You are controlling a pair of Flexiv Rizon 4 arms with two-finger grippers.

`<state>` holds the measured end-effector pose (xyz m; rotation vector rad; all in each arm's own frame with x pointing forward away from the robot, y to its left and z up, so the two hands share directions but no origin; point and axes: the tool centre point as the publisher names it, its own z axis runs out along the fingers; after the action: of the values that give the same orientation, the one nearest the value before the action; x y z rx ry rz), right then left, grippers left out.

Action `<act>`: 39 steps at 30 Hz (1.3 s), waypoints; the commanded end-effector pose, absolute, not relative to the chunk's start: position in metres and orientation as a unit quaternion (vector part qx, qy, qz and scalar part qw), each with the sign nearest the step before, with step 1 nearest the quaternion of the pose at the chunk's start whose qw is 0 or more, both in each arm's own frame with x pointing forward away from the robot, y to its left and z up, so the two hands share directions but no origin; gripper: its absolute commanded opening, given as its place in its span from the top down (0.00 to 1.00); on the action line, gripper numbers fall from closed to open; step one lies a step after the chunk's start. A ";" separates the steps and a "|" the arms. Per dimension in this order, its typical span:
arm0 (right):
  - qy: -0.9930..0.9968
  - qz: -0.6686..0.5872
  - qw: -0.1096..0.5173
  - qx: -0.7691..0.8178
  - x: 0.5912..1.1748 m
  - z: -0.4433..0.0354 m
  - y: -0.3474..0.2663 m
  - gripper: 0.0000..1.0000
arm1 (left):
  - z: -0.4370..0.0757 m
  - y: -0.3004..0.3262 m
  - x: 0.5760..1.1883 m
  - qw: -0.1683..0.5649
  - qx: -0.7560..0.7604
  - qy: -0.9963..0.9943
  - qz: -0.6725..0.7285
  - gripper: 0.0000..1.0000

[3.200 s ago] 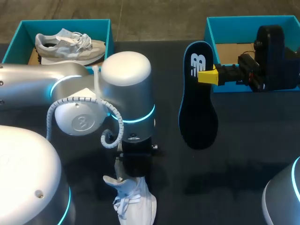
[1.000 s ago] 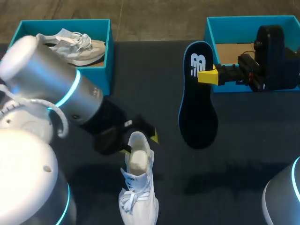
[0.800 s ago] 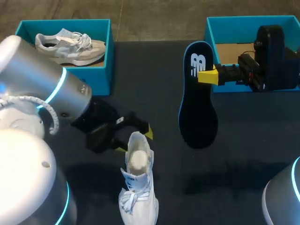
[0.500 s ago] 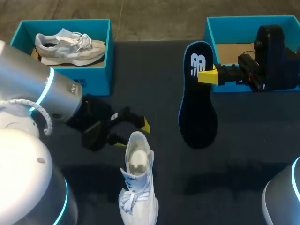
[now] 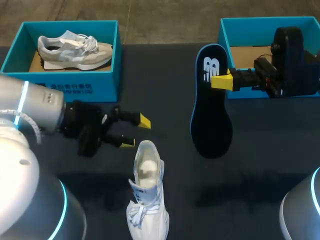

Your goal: Take the shoe out of the shoebox, open the shoe tongue, remove and reinsert the insole, then place the shoe into the shoebox

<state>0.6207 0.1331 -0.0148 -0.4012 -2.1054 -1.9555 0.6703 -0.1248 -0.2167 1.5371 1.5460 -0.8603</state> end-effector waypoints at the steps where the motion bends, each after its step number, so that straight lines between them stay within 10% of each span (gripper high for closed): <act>1: -0.720 -0.669 0.120 -0.138 0.621 -0.015 0.135 1.00 | -0.216 -0.123 0.668 0.423 0.585 0.588 -0.365 0.00; 39: -0.720 -0.669 0.120 -0.138 0.621 -0.015 0.135 1.00 | -0.172 -0.078 0.720 0.541 0.512 0.478 -0.466 0.00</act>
<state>0.6207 0.1330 -0.0149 -0.4014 -2.1054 -1.9555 0.7177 -0.0766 -0.1718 1.2130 1.1358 -1.1060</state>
